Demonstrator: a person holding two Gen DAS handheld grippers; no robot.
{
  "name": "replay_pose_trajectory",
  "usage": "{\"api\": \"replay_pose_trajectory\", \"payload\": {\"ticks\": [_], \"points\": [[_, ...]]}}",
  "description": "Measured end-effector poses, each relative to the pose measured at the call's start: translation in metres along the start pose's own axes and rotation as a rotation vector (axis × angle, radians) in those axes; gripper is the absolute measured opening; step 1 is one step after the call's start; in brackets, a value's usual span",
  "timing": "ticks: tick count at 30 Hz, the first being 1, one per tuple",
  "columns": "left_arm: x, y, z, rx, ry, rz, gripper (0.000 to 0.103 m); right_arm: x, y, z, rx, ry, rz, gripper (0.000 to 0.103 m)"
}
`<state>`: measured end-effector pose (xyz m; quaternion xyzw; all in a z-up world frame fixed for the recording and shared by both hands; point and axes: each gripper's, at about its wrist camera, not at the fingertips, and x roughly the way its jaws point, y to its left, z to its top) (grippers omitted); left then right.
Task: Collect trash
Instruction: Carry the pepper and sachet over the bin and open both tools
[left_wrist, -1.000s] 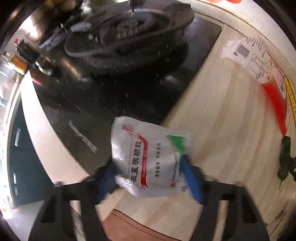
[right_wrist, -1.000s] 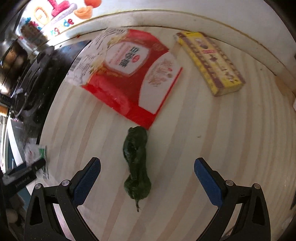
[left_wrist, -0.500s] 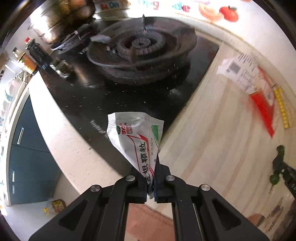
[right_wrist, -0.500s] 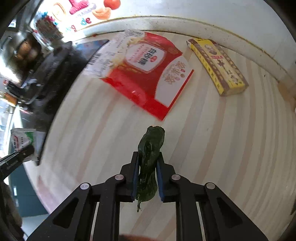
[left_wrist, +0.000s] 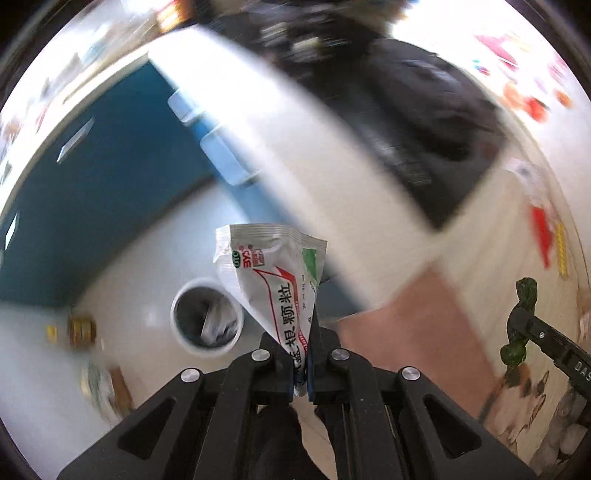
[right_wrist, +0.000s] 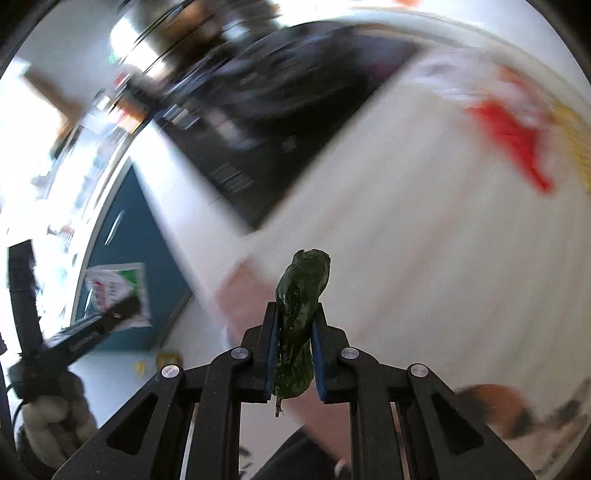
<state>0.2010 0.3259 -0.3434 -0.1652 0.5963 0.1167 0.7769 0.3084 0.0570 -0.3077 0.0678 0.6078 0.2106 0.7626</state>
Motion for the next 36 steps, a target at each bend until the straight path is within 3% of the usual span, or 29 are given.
{"api": "replay_pose_trajectory", "payload": {"ticks": [6,10,17,22,28,36], "points": [[0.056,0.139,-0.035,-0.224,0.096,0.041,0.002,0.106,0.117,-0.031,-0.167,0.150,0.087,0.017],[0.131,0.209,-0.047,-0.329,0.160,0.022,0.002,0.221,0.172,-0.060,-0.236,0.261,0.092,0.017],[0.319,0.297,-0.070,-0.408,0.294,-0.032,0.002,0.438,0.186,-0.113,-0.220,0.403,0.032,0.017],[0.424,0.332,-0.089,-0.418,0.376,-0.047,0.002,0.570,0.179,-0.150,-0.255,0.461,-0.048,0.017],[0.485,0.354,-0.108,-0.426,0.430,-0.071,0.002,0.648,0.156,-0.173,-0.267,0.500,-0.092,0.017],[0.496,0.354,-0.112,-0.392,0.455,-0.081,0.006,0.678,0.148,-0.189,-0.275,0.532,-0.099,0.017]]}}
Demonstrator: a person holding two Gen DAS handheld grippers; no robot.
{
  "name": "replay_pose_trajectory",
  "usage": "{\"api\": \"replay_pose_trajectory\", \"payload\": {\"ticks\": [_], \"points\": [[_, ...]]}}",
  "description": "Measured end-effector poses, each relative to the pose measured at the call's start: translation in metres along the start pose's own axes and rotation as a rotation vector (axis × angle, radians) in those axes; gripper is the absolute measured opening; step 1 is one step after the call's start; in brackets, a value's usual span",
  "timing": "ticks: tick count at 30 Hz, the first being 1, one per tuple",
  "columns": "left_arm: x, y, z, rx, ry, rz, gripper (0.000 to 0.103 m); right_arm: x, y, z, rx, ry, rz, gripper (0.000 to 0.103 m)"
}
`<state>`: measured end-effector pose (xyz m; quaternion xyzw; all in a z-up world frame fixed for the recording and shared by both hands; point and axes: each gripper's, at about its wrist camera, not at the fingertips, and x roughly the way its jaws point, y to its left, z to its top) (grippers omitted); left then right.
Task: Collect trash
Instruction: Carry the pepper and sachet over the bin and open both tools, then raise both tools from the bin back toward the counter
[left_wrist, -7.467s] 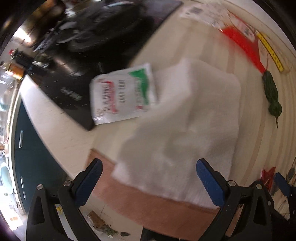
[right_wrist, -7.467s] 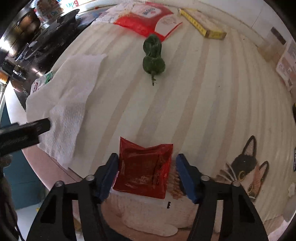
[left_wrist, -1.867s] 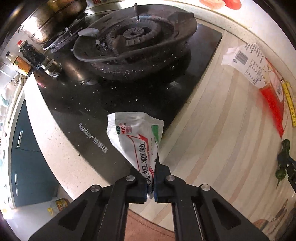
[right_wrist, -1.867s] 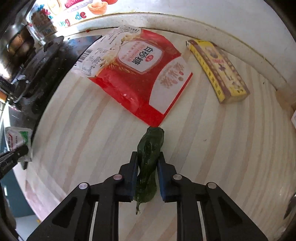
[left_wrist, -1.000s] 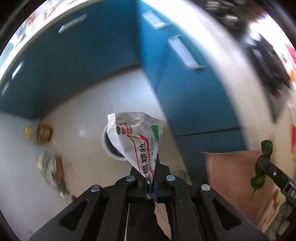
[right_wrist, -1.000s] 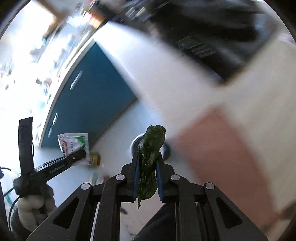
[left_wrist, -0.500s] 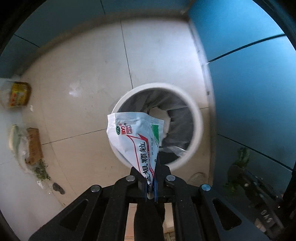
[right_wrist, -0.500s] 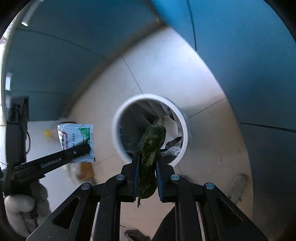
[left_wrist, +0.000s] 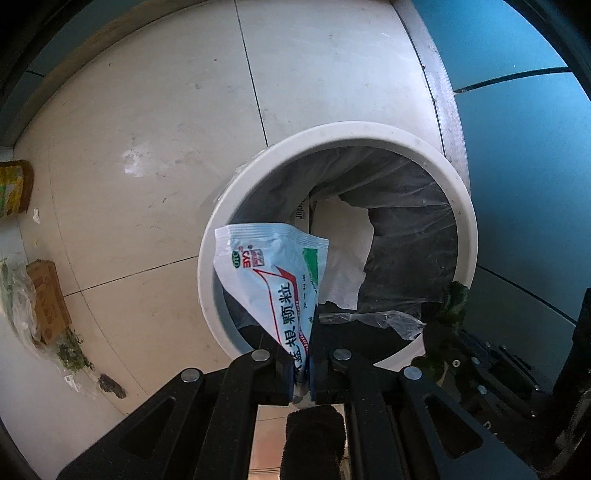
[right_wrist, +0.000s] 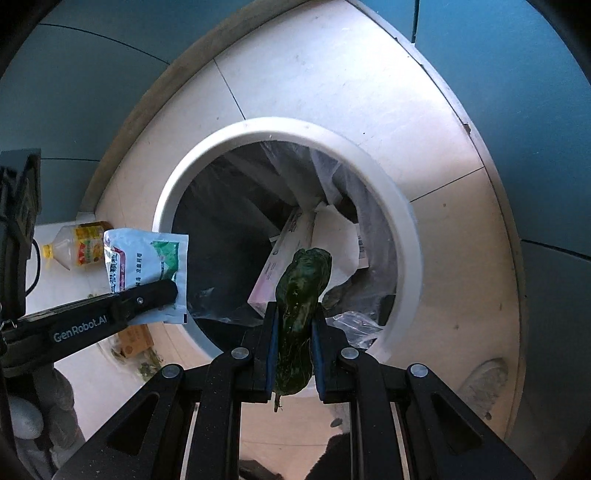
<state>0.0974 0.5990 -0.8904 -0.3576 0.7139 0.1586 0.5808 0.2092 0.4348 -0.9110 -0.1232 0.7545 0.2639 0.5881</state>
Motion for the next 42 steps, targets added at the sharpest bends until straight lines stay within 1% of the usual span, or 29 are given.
{"api": "replay_pose_trajectory", "payload": {"ticks": [2,3,4,5,6,7,8,9,10,11,12,14,15,16,18,20,22,26,29,33,36,42], "points": [[-0.003,-0.002,0.002,-0.011,-0.004,-0.009,0.008,0.002,0.001,0.001,0.000,0.009,0.005,0.017],[-0.004,-0.001,0.002,-0.016,-0.001,-0.011,0.008,0.003,0.003,0.002,0.000,0.015,0.006,0.020],[-0.003,-0.001,0.003,-0.022,0.004,-0.008,0.008,0.003,0.005,0.001,-0.002,0.023,0.007,0.020],[-0.004,0.001,0.004,-0.033,0.008,0.000,0.008,0.005,0.006,0.001,-0.006,0.026,0.003,0.023],[-0.006,0.004,0.003,-0.042,0.003,0.006,0.009,0.005,0.007,0.001,-0.010,0.027,-0.002,0.030],[-0.007,0.005,0.002,-0.046,-0.004,0.018,0.024,0.005,0.008,0.002,-0.011,0.027,-0.008,0.037],[-0.009,0.006,0.002,-0.049,-0.010,0.031,0.037,0.003,0.008,0.000,-0.014,0.024,-0.013,0.050],[-0.012,0.007,0.000,-0.050,-0.021,0.045,0.067,0.001,0.009,0.000,-0.015,0.019,-0.018,0.055],[-0.018,0.009,-0.002,-0.047,-0.043,0.068,0.081,-0.002,0.008,0.000,-0.015,0.009,-0.021,0.056],[-0.021,0.009,-0.004,-0.043,-0.059,0.086,0.082,-0.004,0.008,0.000,-0.019,0.007,-0.030,0.059],[-0.025,0.010,-0.006,-0.040,-0.076,0.104,0.082,-0.006,0.009,0.000,-0.022,0.006,-0.040,0.064],[-0.032,0.013,-0.011,-0.045,-0.089,0.123,0.084,-0.012,0.009,-0.001,-0.026,-0.004,-0.052,0.070],[-0.037,0.015,-0.015,-0.049,-0.098,0.135,0.091,-0.015,0.010,-0.002,-0.028,-0.007,-0.059,0.075],[-0.040,0.015,-0.018,-0.049,-0.106,0.148,0.096,-0.020,0.011,-0.003,-0.033,-0.014,-0.072,0.079],[-0.051,0.016,-0.026,-0.052,-0.133,0.181,0.096,-0.029,0.013,-0.005,-0.045,-0.027,-0.092,0.096],[-0.061,0.015,-0.034,-0.054,-0.153,0.198,0.096,-0.042,0.015,-0.009,-0.059,-0.041,-0.119,0.102],[-0.077,0.014,-0.044,-0.063,-0.195,0.219,0.096,-0.058,0.020,-0.013,-0.065,-0.067,-0.155,0.102],[-0.115,0.006,-0.070,-0.047,-0.277,0.281,0.096,-0.098,0.031,-0.025,-0.081,-0.113,-0.218,0.102],[-0.143,0.004,-0.089,-0.053,-0.306,0.281,0.096,-0.132,0.039,-0.036,-0.097,-0.134,-0.230,0.102],[-0.189,-0.004,-0.124,-0.063,-0.333,0.268,0.096,-0.182,0.055,-0.057,-0.111,-0.135,-0.214,0.102],[-0.227,-0.013,-0.151,-0.074,-0.352,0.251,0.096,-0.228,0.070,-0.079,-0.138,-0.141,-0.201,0.102],[-0.319,-0.041,-0.218,-0.071,-0.414,0.238,0.096,-0.336,0.090,-0.130,-0.168,-0.182,-0.141,0.102]]}}
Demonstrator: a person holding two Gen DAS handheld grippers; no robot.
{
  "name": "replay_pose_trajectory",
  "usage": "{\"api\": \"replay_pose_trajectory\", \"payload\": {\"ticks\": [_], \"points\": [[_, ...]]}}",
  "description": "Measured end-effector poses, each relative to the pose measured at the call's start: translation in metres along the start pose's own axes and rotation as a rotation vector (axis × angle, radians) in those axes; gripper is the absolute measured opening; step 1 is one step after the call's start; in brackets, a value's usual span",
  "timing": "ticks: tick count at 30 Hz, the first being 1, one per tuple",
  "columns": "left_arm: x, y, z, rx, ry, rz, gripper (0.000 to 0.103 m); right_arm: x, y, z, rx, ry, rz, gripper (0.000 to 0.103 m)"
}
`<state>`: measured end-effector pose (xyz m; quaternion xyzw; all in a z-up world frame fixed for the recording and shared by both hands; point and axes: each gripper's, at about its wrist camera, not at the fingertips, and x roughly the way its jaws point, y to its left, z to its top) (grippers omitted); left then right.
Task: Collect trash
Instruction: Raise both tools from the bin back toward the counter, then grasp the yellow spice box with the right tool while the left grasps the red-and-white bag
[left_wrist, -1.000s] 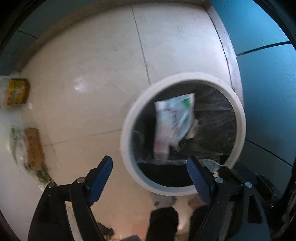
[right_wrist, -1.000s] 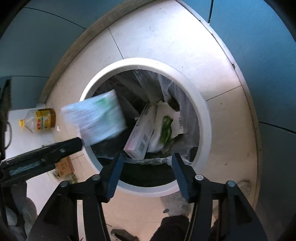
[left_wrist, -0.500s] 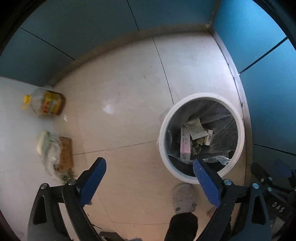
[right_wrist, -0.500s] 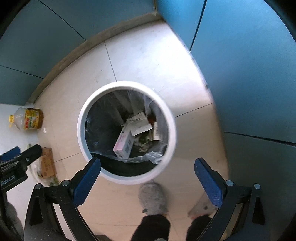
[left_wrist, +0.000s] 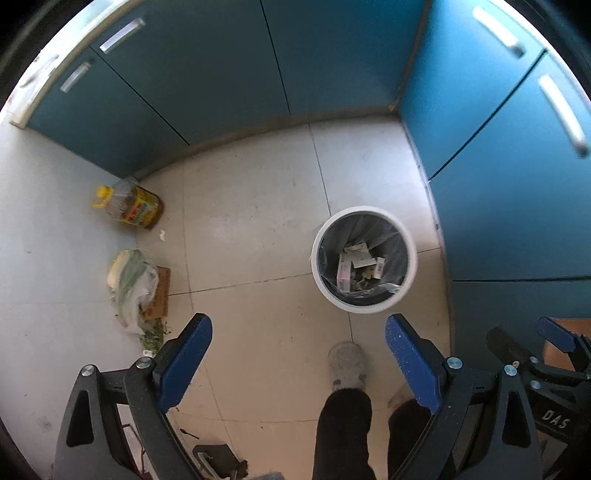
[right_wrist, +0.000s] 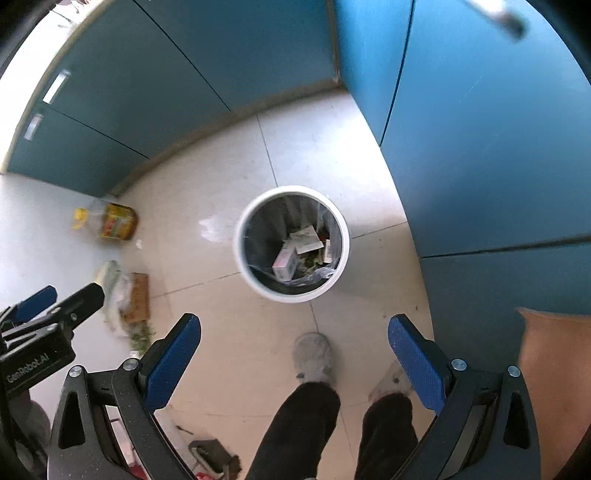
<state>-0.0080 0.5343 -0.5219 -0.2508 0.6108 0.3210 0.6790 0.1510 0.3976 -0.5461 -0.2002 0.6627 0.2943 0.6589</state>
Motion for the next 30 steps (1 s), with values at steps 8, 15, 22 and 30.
{"api": "replay_pose_trajectory", "payload": {"ticks": [8,15,22,30], "points": [[-0.146,-0.052,-0.009,0.070,-0.146,-0.013,0.096,-0.176,-0.066,-0.034,0.176,-0.122,0.139,0.102],[-0.242,-0.225,0.002,0.245,-0.225,-0.205,0.096,-0.312,-0.227,-0.074,0.434,-0.313,0.112,0.102],[-0.250,-0.464,-0.008,0.441,-0.062,-0.525,0.095,-0.404,-0.455,-0.160,0.789,-0.471,-0.087,0.102],[-0.175,-0.688,-0.041,0.520,0.202,-0.654,0.095,-0.409,-0.659,-0.221,0.993,-0.488,-0.182,0.102]]}}
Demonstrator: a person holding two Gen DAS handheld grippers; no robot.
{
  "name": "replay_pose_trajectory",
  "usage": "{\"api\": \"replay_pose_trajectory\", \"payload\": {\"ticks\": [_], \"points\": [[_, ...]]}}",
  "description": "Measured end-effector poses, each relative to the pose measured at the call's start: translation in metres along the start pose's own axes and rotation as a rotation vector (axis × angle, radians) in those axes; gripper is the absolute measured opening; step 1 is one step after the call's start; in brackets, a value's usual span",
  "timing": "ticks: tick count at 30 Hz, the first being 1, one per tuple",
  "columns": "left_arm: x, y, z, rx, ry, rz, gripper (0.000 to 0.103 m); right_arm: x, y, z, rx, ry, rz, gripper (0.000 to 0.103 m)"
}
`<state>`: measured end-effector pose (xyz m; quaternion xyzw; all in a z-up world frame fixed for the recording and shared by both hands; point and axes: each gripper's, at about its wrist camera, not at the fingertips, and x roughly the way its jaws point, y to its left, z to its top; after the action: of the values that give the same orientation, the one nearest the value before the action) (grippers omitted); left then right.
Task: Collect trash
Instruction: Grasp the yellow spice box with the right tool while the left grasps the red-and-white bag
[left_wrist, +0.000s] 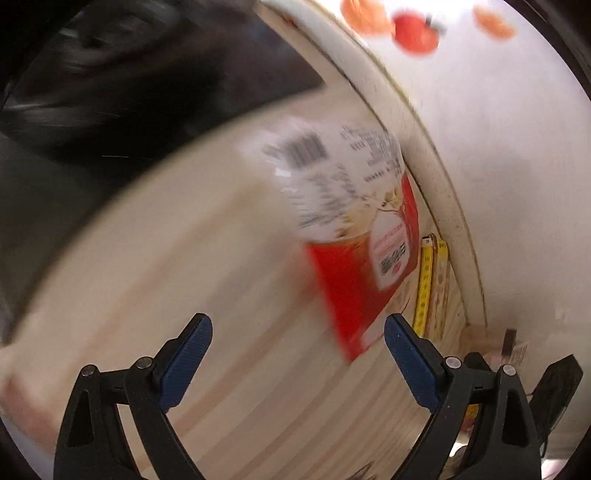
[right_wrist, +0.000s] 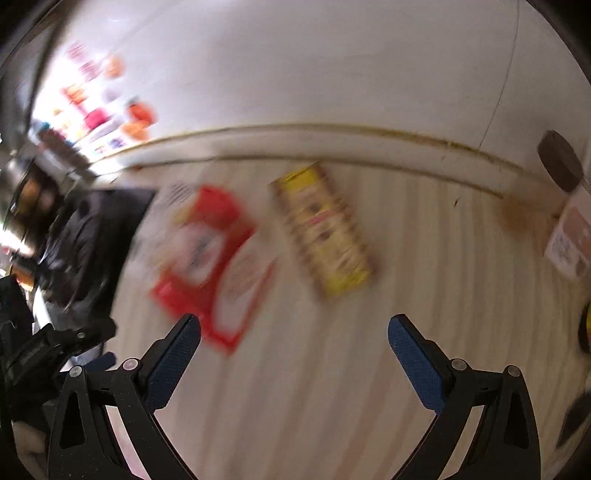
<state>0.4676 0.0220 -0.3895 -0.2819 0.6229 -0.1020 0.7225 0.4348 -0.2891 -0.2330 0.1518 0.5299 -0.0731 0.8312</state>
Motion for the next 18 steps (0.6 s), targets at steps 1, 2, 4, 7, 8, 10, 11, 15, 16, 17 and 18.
{"api": "replay_pose_trajectory", "payload": {"ticks": [1,2,4,7,8,10,11,15,16,17,18], "points": [[0.011,-0.003,0.005,-0.007,0.009,0.004,0.096,0.012,-0.009,0.009,-0.004,0.011,0.008,0.102],[0.017,-0.009,0.010,-0.008,-0.008,0.013,0.099,0.023,-0.014,0.016,-0.010,0.021,0.016,0.102],[0.021,-0.025,0.020,0.035,-0.042,0.017,0.097,0.041,-0.019,0.026,-0.036,0.037,0.024,0.102],[0.034,-0.043,0.033,0.072,-0.043,0.078,0.092,0.067,-0.013,0.027,-0.103,0.060,-0.004,0.102],[0.035,-0.049,0.036,0.086,-0.061,0.106,0.085,0.076,-0.010,0.028,-0.126,0.072,-0.017,0.102],[0.039,-0.062,0.041,0.125,-0.070,0.152,0.042,0.092,0.001,0.026,-0.140,0.082,-0.026,0.090],[0.042,-0.067,0.043,0.145,-0.062,0.158,0.026,0.099,0.002,0.026,-0.140,0.089,-0.040,0.082],[0.044,-0.079,0.044,0.185,-0.071,0.191,0.008,0.099,0.011,0.022,-0.157,0.053,-0.092,0.062],[0.040,-0.081,0.042,0.194,-0.085,0.192,0.007,0.099,0.012,0.021,-0.150,0.051,-0.066,0.062],[0.033,-0.083,0.040,0.197,-0.097,0.182,0.006,0.097,0.012,0.020,-0.147,0.050,-0.059,0.061],[0.025,-0.085,0.035,0.201,-0.108,0.180,0.005,0.096,0.013,0.019,-0.148,0.047,-0.058,0.061]]}}
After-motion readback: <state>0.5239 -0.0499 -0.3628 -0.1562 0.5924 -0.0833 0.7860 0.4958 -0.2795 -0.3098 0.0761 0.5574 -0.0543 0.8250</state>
